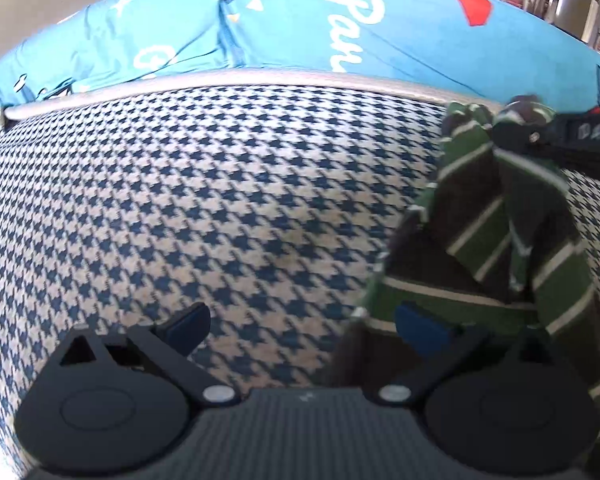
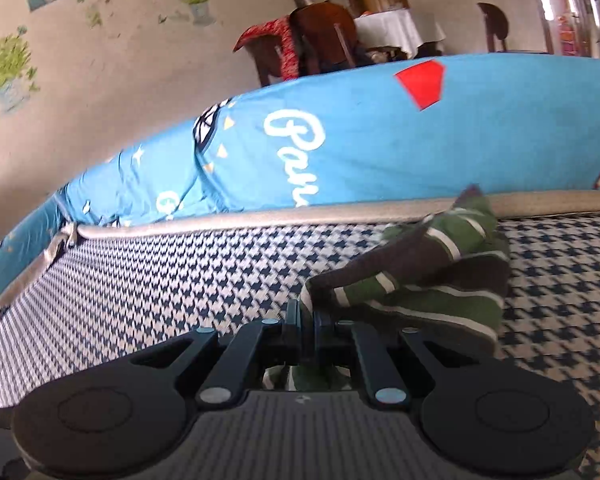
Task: Fold clothes
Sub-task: 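Lift the folded shirt with the right tool and fold it over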
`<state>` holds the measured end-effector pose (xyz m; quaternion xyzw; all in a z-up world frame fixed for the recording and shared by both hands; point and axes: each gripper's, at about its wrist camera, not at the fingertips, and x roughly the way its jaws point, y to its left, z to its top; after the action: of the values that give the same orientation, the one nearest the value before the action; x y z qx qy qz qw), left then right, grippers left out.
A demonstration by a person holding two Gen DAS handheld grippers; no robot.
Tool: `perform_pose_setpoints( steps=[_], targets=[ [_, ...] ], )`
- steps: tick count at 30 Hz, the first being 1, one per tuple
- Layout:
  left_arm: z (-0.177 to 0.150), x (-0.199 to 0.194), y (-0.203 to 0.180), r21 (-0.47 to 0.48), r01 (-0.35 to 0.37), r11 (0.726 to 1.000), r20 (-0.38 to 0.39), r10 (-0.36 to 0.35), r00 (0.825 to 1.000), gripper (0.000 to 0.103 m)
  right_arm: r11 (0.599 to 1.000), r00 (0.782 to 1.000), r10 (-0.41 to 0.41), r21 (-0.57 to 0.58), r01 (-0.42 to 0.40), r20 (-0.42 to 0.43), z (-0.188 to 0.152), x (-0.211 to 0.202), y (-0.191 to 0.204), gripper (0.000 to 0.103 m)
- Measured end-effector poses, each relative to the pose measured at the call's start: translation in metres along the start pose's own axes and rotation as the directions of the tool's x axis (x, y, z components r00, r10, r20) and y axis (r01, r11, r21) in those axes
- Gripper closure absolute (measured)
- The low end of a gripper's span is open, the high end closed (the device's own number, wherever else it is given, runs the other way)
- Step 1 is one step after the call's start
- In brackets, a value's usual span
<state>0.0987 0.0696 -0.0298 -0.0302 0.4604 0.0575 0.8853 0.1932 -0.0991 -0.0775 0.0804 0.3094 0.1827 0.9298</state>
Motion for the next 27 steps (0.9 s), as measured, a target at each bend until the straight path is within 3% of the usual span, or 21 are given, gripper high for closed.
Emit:
perform_pose_setpoints(
  steps=[5,22,25,27],
  targets=[
    [-0.001,0.006,0.015,-0.036,-0.006,0.999,-0.028,0.005,1.000,0.000,1.000,0.996,0.009,0.024,-0.007,-0.090,-0.011,0.021,0.001,0.090],
    [0.001,0.010,0.006,-0.023,0.010,1.000,-0.021,-0.011,1.000,0.000,0.998,0.998,0.007,0.059,-0.004,-0.060,-0.003,0.007,-0.010,0.085],
    [0.001,0.011,0.006,-0.029,0.011,1.000,-0.020,-0.011,1.000,0.000,0.999,0.999,-0.027,0.033,0.029,-0.044,0.000,0.009,-0.011,0.075],
    [0.002,0.012,0.007,-0.035,0.012,0.999,-0.019,-0.013,1.000,0.000,0.998,0.998,-0.057,0.031,0.058,-0.030,0.004,0.009,-0.017,0.074]
  ],
)
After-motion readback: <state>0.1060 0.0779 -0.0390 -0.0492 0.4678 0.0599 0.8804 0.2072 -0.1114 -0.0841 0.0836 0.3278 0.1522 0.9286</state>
